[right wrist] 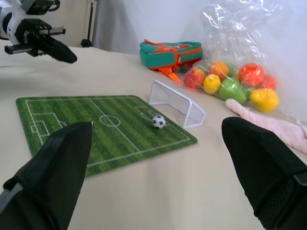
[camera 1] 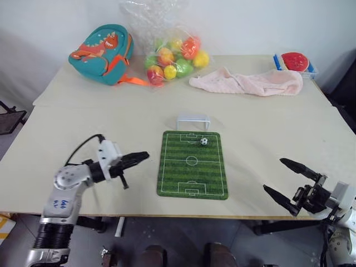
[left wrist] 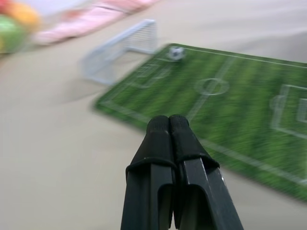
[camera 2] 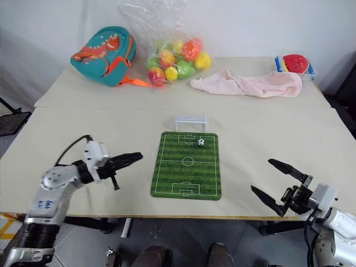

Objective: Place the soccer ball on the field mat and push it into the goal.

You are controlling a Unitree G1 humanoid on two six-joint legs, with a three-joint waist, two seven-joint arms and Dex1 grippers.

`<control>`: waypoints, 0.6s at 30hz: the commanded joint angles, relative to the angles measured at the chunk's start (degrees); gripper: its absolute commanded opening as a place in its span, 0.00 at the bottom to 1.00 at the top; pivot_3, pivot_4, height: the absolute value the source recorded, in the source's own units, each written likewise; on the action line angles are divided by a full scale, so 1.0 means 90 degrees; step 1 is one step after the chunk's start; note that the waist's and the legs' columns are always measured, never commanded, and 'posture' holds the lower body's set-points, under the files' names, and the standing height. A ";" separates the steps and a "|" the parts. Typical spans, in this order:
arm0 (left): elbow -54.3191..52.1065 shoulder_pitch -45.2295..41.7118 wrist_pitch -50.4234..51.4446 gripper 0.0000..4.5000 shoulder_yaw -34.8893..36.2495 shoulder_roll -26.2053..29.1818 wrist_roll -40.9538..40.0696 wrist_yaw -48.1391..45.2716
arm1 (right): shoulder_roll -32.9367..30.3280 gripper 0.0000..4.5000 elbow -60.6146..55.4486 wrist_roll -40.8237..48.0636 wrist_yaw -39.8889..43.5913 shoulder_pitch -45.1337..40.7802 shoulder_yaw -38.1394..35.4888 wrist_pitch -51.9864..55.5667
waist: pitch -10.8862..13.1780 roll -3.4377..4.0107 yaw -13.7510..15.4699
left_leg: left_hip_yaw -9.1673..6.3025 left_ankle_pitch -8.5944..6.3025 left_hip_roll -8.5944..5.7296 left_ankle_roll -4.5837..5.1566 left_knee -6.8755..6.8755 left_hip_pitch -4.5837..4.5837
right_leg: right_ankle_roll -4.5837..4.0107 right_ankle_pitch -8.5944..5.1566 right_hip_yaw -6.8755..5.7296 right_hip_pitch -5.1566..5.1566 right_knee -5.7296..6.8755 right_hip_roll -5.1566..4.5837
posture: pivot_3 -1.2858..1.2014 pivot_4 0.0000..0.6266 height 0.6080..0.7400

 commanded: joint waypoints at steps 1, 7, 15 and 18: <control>0.0276 0.0122 -0.0296 0.01 0.0508 0.0214 -0.0283 -0.0219 | -0.0093 1.00 -0.0212 -0.0030 -0.0022 -0.0096 -0.0118 0.0126 | 0.0000 0.0000 -0.0009 | 0.0000 0.0000 0.0001 0.0000 -0.0006 0.0000 | 0.0000 0.0000 0.0000 -0.0003 -0.0002 0.0000 | 0.52 0.24 1.00; 0.0716 0.0563 -0.0484 0.01 0.1089 0.0506 -0.0449 -0.0386 | -0.0140 1.00 -0.0239 -0.0108 -0.0060 -0.0333 -0.0192 0.0309 | 0.0000 0.0000 -0.0037 | 0.0003 0.0000 0.0003 0.0000 -0.0031 0.0002 | 0.0000 0.0000 -0.0001 -0.0007 0.0009 0.0002 | 0.52 0.24 1.00; 0.0504 0.0915 -0.0151 0.01 0.1244 0.0548 -0.0553 -0.0216 | -0.0214 1.00 -0.0371 -0.0181 -0.0153 -0.0502 -0.0229 0.0580 | 0.0000 -0.0001 -0.0022 | 0.0003 0.0001 0.0003 0.0000 -0.0045 0.0003 | -0.0001 0.0000 -0.0005 -0.0006 0.0004 0.0001 | 0.52 0.24 1.00; 0.0311 0.0940 -0.0023 0.05 0.1199 0.0566 -0.0553 -0.0209 | -0.0226 1.00 -0.0413 -0.0215 -0.0181 -0.0515 -0.0248 0.0656 | 0.0000 -0.0001 -0.0018 | 0.0003 0.0001 0.0002 0.0000 -0.0054 0.0003 | 0.0000 0.0000 -0.0005 -0.0006 -0.0003 0.0001 | 0.52 0.24 1.00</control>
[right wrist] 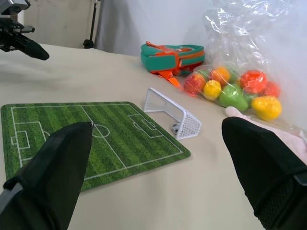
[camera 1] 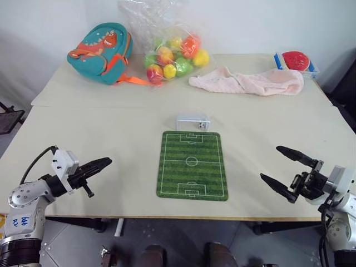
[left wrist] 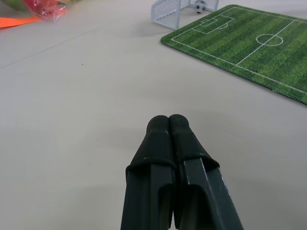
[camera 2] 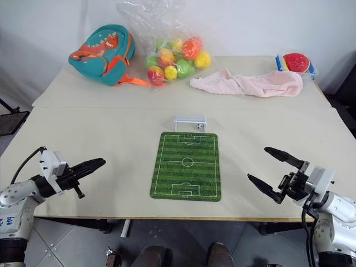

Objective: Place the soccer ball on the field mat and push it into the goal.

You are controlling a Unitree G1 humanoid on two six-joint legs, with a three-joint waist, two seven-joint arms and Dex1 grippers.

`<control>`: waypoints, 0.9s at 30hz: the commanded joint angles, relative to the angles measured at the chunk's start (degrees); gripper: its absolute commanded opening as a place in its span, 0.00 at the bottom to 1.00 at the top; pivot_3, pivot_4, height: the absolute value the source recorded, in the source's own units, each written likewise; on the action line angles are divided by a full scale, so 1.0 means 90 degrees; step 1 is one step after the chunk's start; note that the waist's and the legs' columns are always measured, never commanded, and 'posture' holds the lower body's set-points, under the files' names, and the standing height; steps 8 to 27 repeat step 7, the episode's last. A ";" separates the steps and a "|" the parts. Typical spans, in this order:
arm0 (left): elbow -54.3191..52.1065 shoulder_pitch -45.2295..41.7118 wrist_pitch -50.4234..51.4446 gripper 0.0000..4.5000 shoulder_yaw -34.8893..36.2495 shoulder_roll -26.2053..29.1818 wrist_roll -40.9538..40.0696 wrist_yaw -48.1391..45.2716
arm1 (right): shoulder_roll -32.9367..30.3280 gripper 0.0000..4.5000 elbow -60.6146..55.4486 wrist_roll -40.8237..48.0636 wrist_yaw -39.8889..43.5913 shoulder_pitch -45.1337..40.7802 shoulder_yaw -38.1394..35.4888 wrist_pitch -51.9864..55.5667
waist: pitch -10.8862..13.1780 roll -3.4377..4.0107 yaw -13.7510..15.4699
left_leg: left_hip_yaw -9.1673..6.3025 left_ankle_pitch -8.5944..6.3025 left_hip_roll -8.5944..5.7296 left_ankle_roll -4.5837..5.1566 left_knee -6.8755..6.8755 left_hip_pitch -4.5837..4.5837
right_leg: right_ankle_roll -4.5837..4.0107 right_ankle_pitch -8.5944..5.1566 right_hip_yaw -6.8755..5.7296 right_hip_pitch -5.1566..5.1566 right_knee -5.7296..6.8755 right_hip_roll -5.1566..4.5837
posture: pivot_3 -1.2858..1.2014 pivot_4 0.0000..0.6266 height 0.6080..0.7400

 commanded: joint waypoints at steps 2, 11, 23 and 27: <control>-0.0467 0.0035 0.0146 0.14 0.0088 0.0046 -0.0167 0.0096 | -0.0127 1.00 -0.0209 0.0011 -0.0056 -0.0001 -0.0185 0.0099 | 0.0000 0.0000 -0.0005 | 0.0001 0.0000 0.0001 0.0000 -0.0004 0.0000 | 0.0000 0.0000 -0.0001 -0.0001 -0.0002 0.0001 | 0.52 0.24 1.00; -0.0942 0.0340 0.0344 0.47 0.0093 0.0157 0.0205 0.0547 | -0.0215 1.00 -0.0236 -0.0023 0.0013 0.0065 -0.0204 0.0189 | 0.0000 0.0000 -0.0008 | 0.0001 0.0000 0.0002 0.0000 -0.0006 0.0001 | 0.0000 0.0000 0.0000 -0.0001 -0.0003 0.0001 | 0.52 0.24 1.00; -0.0942 0.0340 0.0344 0.47 0.0093 0.0157 0.0205 0.0547 | -0.0215 1.00 -0.0236 -0.0023 0.0013 0.0065 -0.0204 0.0189 | 0.0000 0.0000 -0.0008 | 0.0001 0.0000 0.0002 0.0000 -0.0006 0.0001 | 0.0000 0.0000 0.0000 -0.0001 -0.0003 0.0001 | 0.52 0.24 1.00; -0.0942 0.0340 0.0344 0.47 0.0093 0.0157 0.0205 0.0547 | -0.0215 1.00 -0.0236 -0.0023 0.0013 0.0065 -0.0204 0.0189 | 0.0000 0.0000 -0.0008 | 0.0001 0.0000 0.0002 0.0000 -0.0006 0.0001 | 0.0000 0.0000 0.0000 -0.0001 -0.0003 0.0001 | 0.52 0.24 1.00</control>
